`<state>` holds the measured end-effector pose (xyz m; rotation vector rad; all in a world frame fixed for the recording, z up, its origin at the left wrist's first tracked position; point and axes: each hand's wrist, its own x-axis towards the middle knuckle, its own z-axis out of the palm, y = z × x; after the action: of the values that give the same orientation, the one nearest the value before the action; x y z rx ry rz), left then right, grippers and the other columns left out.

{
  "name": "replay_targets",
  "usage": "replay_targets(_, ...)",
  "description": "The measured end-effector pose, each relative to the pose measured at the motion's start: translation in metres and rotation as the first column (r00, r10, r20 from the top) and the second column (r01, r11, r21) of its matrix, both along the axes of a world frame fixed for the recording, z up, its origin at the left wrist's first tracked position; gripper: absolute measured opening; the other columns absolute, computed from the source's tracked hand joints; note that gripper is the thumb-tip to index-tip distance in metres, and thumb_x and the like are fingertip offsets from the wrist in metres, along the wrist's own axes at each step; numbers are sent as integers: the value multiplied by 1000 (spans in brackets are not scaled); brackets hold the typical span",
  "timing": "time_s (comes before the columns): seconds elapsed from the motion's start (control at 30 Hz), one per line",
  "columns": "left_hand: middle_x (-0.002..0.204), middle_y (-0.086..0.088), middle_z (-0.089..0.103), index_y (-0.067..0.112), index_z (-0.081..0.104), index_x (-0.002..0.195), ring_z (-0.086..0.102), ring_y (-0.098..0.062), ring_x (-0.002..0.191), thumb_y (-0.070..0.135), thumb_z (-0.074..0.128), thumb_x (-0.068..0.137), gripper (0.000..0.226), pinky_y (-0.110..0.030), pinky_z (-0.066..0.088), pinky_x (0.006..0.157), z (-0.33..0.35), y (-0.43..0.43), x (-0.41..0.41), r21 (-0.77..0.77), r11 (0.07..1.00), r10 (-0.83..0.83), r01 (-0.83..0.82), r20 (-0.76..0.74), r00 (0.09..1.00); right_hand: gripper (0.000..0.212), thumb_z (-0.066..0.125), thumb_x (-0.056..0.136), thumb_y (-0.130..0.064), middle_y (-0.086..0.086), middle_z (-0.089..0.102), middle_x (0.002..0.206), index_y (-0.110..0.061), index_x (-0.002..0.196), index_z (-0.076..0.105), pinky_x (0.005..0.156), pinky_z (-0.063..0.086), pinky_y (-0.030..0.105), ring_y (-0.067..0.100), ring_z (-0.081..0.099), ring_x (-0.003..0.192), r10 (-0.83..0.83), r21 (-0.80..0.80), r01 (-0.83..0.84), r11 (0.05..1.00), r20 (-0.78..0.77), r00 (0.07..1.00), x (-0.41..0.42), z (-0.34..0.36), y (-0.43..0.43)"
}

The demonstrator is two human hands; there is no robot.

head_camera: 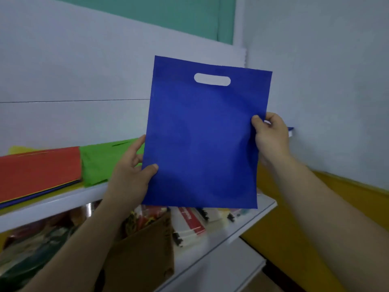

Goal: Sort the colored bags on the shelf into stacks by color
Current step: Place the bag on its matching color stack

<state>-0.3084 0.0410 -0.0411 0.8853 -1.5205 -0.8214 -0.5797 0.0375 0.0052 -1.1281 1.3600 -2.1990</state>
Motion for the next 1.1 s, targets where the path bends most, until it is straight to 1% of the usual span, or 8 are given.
replay_targets(0.1, 104, 13, 62, 45, 38, 126, 67, -1, 85, -3, 49, 93, 60, -19, 55, 65, -6, -2, -60, -8, 995, -96, 95, -28, 995, 15, 55, 95, -22, -3, 66, 102, -16, 107, 59, 81, 57, 31, 16, 65, 94, -58, 28, 58, 998, 3, 998, -59, -2, 21)
replay_targets(0.2, 105, 10, 63, 47, 39, 124, 64, -10, 98, -4, 49, 92, 61, -31, 53, 82, -11, -5, -116, -19, 991, -136, 136, -12, 991, 10, 54, 96, -22, -2, 66, 104, -18, 103, 58, 75, 56, 27, 14, 66, 92, -99, 45, 99, 994, 4, 995, -112, -4, 40)
replay_targets(0.23, 105, 9, 63, 47, 39, 125, 64, -9, 97, -4, 49, 92, 61, -31, 53, 82, -12, -6, -133, -23, 989, -150, 149, -8, 989, 9, 54, 96, -22, -2, 66, 105, -19, 103, 58, 75, 56, 27, 14, 65, 92, -118, 53, 118, 992, 9, 993, -128, -4, 45)
replay_targets(0.37, 101, 15, 60, 43, 39, 128, 64, 4, 81, -2, 48, 93, 58, -13, 50, 57, -13, -14, -197, -28, 975, -219, 219, 6, 976, 8, 54, 96, -22, -1, 66, 107, -19, 102, 58, 79, 57, 32, 16, 66, 93, -199, 92, 196, 976, 22, 980, -186, -7, 55)
replay_targets(0.5, 99, 19, 58, 40, 41, 132, 61, 0, 84, 0, 49, 94, 56, -20, 53, 62, -14, -36, -249, -1, 962, -271, 271, -7, 962, 9, 53, 96, -22, -1, 65, 105, -18, 101, 58, 75, 57, 30, 16, 65, 90, -276, 118, 274, 954, -1, 961, -231, -8, 49)
replay_targets(0.67, 95, 15, 59, 37, 40, 134, 63, 0, 78, 1, 49, 94, 55, -20, 49, 60, -13, -81, -300, -17, 957, -290, 290, -2, 957, 11, 51, 97, -24, -3, 63, 105, -19, 105, 56, 74, 56, 30, 16, 63, 91, -337, 141, 338, 931, -29, 941, -279, -8, 11)
replay_targets(0.83, 99, 2, 64, 32, 37, 140, 65, -12, 89, 0, 50, 94, 58, -35, 53, 74, -9, -151, -343, 4, 953, -304, 304, -21, 952, 11, 51, 96, -26, -2, 63, 105, -19, 104, 56, 75, 55, 30, 16, 63, 91, -364, 159, 368, 916, -56, 930, -321, 1, -51)
replay_targets(1.1, 95, 5, 62, 25, 37, 141, 63, -6, 84, -1, 50, 93, 56, -31, 53, 75, 2, -234, -393, 14, 956, -293, 293, -6, 956, 11, 50, 97, -25, -3, 61, 104, -18, 105, 55, 70, 53, 26, 14, 61, 90, -359, 182, 367, 912, -78, 930, -376, 8, -144)
